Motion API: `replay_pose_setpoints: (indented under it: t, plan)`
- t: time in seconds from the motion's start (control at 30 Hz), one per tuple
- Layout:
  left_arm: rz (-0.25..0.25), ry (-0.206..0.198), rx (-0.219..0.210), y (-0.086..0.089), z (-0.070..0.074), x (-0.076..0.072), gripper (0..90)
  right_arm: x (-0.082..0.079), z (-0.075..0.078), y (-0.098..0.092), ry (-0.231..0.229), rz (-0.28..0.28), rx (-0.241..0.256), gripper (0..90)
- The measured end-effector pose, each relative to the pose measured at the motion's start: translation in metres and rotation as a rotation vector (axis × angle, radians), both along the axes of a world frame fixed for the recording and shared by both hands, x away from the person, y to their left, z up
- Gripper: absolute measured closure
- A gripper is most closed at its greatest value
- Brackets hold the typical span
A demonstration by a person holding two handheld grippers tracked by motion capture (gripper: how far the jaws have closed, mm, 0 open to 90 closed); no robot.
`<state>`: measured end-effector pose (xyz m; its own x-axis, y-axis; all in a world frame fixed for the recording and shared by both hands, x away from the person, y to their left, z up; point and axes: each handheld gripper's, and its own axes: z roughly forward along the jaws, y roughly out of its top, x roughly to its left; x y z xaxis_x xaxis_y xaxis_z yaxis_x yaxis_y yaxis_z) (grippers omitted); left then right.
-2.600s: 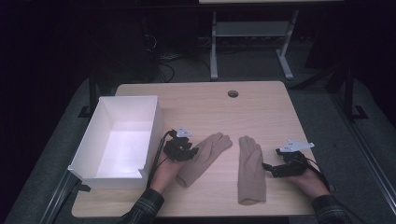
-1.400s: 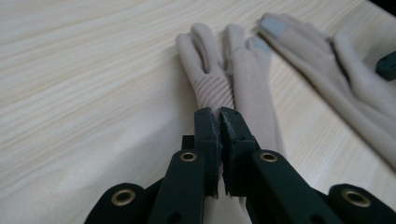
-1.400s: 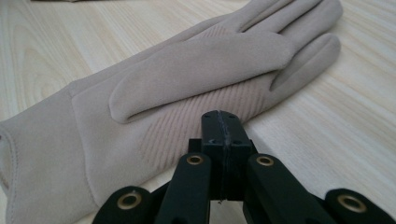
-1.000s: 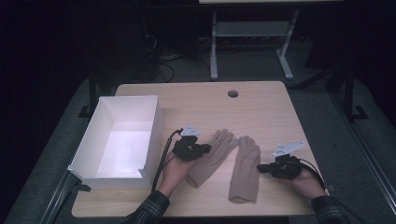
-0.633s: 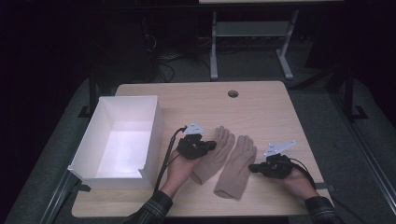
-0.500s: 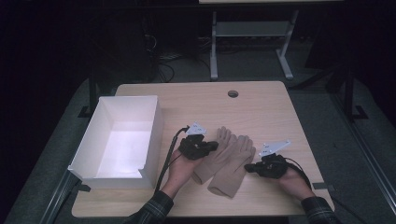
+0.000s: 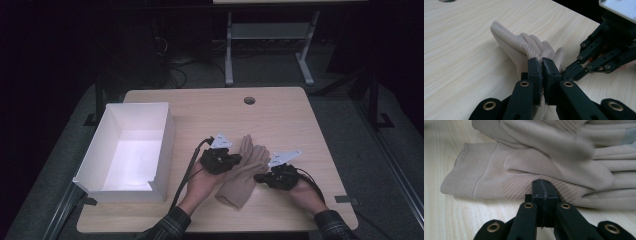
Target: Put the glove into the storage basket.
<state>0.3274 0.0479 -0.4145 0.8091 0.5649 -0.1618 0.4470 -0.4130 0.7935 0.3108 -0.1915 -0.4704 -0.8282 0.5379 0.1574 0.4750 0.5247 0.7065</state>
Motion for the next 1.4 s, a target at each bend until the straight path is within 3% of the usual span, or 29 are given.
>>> replay_pose_setpoints:
  t: [0.07, 0.3, 0.47, 0.67, 0.77, 0.83, 0.9, 1.0, 1.17, 1.4]
  plan:
    - [-0.006, 0.003, 0.002, -0.002, -0.001, -0.001, 84.4, 0.0, 0.0, 0.002, 0.0, -0.004, -0.002, 90.0]
    - [-0.037, 0.063, -0.072, -0.006, 0.005, -0.005, 76.7, 0.001, -0.001, 0.001, -0.008, -0.006, -0.004, 90.0]
    - [-0.06, 0.067, -0.097, -0.008, 0.01, -0.01, 76.6, -0.001, 0.0, -0.006, -0.008, -0.018, -0.018, 89.0]
    - [-0.08, 0.042, -0.12, -0.008, 0.022, -0.016, 78.6, 0.0, 0.003, -0.034, -0.008, -0.098, 0.004, 85.5]
    - [-0.059, 0.008, -0.087, -0.003, 0.023, -0.013, 79.1, 0.001, 0.004, -0.044, -0.014, -0.125, 0.01, 84.6]
    - [-0.03, -0.01, -0.087, 0.007, 0.022, -0.003, 78.1, 0.001, 0.005, -0.048, -0.016, -0.137, 0.007, 84.3]
    - [0.025, -0.001, -0.094, 0.022, 0.02, 0.009, 77.9, 0.0, 0.004, -0.049, -0.019, -0.139, 0.001, 84.3]
    - [0.046, 0.018, -0.071, 0.033, 0.012, 0.019, 84.2, 0.0, 0.004, -0.049, -0.02, -0.138, -0.009, 84.0]
    - [-0.02, 0.054, -0.029, 0.023, -0.002, 0.016, 88.7, 0.001, 0.002, -0.048, -0.021, -0.14, -0.029, 80.5]
    - [-0.092, 0.067, 0.013, -0.002, -0.012, 0.005, 88.6, 0.005, 0.001, -0.06, -0.041, -0.199, -0.019, 59.5]
